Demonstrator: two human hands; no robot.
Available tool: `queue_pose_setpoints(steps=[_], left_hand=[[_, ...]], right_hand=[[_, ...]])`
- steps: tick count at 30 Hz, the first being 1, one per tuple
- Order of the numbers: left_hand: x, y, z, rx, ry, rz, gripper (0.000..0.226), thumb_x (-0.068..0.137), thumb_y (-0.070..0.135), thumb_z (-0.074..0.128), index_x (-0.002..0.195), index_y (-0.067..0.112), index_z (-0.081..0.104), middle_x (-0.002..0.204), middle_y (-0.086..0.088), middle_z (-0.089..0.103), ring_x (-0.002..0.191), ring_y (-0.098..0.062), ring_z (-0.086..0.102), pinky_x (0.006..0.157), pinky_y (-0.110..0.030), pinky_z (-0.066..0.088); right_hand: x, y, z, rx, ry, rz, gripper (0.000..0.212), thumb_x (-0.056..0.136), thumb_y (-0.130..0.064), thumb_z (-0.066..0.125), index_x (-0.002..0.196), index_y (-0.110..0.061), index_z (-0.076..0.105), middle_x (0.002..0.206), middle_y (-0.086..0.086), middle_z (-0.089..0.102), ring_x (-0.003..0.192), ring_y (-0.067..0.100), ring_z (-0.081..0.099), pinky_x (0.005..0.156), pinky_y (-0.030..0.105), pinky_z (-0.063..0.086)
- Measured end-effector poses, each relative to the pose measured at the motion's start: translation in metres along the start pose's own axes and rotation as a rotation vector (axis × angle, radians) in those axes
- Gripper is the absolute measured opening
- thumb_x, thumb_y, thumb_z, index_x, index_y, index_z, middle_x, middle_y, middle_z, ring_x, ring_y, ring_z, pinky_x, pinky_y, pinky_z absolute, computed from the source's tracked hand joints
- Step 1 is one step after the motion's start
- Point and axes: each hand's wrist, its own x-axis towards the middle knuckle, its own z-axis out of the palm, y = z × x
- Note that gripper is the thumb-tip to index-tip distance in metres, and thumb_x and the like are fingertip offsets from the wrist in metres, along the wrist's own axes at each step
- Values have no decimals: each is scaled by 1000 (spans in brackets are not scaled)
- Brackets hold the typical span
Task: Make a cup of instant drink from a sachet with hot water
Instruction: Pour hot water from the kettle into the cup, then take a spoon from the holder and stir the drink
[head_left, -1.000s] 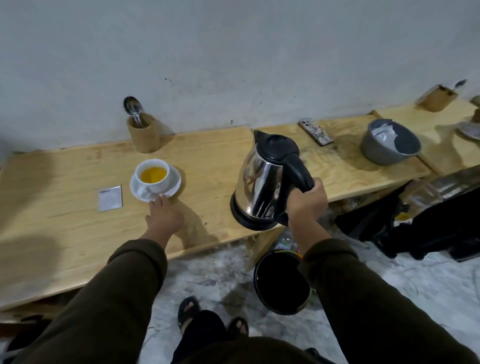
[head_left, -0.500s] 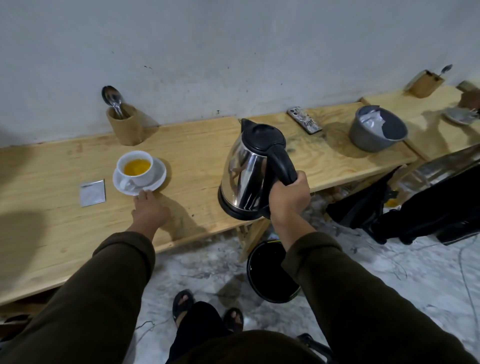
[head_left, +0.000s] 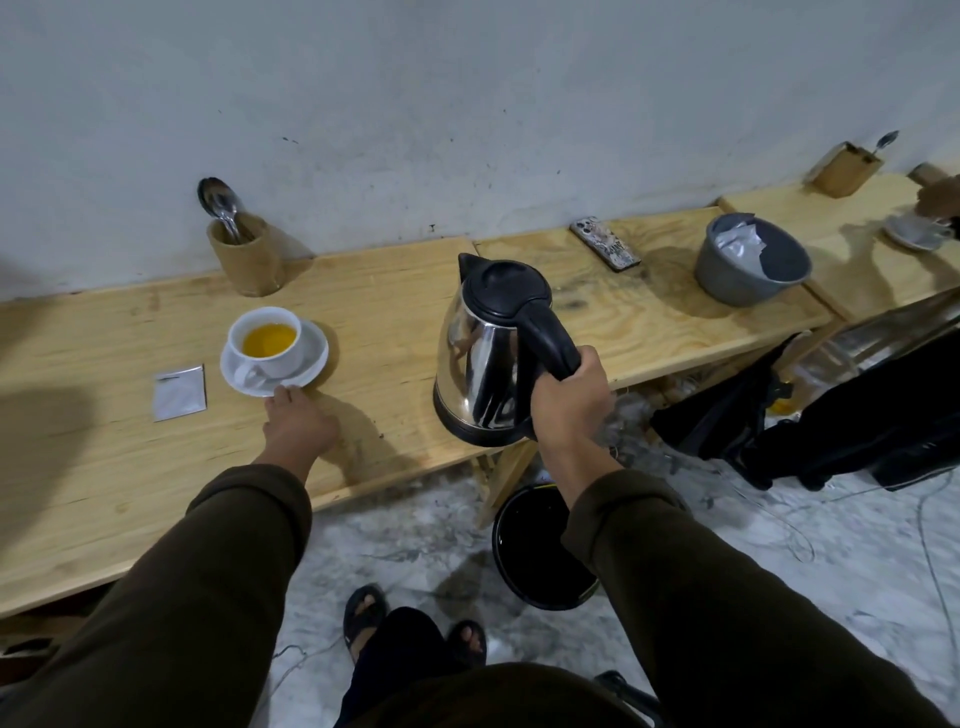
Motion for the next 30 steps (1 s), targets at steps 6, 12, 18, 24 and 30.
queue_pose_setpoints(steps=[6,12,18,24,30], left_hand=[[0,-2,0,-24,17,2,72,84,17,58,144,1,22,149,-17,25,138,-35,29,109,-51,38],[1,-4,-5,-75,24,13,59,84,19,59,136,0,37,139,-19,39,128,-36,40,105,-49,42],[-3,-9,-18,-201,94,77,30,89,16,53,114,0,57,118,-22,60,109,-37,57,87,-40,48],[-14,-16,-35,-239,180,58,32,94,22,50,114,-1,61,121,-24,63,116,-43,55,98,-41,42],[-8,-39,-56,-335,225,13,31,91,20,52,105,-6,59,113,-26,62,106,-42,58,77,-36,41]], right_hand=[[0,6,1,6,6,-26,15,82,1,56,94,-9,58,90,11,63,74,22,54,51,14,35],[-2,5,2,-211,36,-155,37,77,-12,62,112,-12,51,110,7,51,102,29,53,86,38,41],[-14,-9,12,-464,107,-473,58,79,-17,59,135,-12,42,144,11,37,136,28,33,116,51,13],[-39,-36,50,-420,-51,-638,41,84,-12,54,125,-9,53,144,10,39,138,27,32,120,46,11],[-63,-53,109,-361,-269,-606,36,86,-12,51,121,-12,54,143,6,37,133,24,36,106,35,36]])
